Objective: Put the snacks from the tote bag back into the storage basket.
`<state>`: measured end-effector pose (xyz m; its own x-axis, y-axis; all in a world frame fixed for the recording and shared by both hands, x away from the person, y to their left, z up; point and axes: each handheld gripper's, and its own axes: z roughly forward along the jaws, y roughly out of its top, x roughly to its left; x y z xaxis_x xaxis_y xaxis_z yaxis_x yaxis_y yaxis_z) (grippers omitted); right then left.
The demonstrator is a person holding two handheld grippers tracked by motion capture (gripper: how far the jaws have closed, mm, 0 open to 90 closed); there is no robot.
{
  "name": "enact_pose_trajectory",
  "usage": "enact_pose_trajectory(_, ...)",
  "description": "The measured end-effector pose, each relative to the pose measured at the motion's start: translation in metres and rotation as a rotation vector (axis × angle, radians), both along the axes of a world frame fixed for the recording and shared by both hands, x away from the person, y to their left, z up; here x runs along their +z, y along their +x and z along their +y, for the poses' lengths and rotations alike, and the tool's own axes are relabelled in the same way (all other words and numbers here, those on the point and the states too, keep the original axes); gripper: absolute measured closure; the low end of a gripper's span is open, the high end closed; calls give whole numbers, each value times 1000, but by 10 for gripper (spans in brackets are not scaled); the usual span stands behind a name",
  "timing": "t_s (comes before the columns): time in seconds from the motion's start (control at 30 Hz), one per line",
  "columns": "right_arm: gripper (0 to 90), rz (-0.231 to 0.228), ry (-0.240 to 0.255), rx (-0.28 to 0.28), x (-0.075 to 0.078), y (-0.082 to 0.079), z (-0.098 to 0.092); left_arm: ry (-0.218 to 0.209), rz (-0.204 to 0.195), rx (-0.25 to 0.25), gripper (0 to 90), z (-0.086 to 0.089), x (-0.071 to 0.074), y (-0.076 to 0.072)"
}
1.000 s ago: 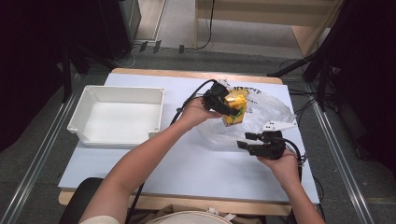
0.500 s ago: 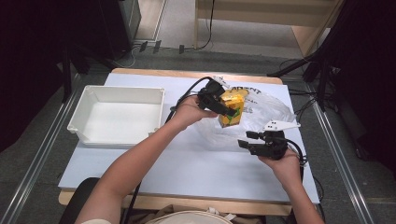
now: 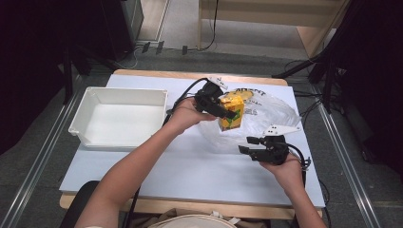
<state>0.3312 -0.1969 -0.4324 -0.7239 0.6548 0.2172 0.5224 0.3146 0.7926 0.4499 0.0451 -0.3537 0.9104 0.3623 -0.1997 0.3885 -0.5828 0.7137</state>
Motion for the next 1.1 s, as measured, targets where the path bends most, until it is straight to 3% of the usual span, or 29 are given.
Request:
enact_pose_trajectory(0.27, 456, 1, -11, 13, -1, 1, 1, 12, 9, 1, 520, 9, 1, -4)
enact_pose_trajectory(0.83, 456, 7, -5, 32, -3, 4, 3, -20, 13, 48, 521, 35, 9, -8)
enact_pose_trajectory(1.0, 456, 8, -8, 42, -3, 6, 5, -20, 12, 61, 521, 41, 10, -9)
enact_pose_trajectory(1.1, 456, 11, -8, 45, -3, 6, 6, -8, -9, 78, 521, 47, 13, -11)
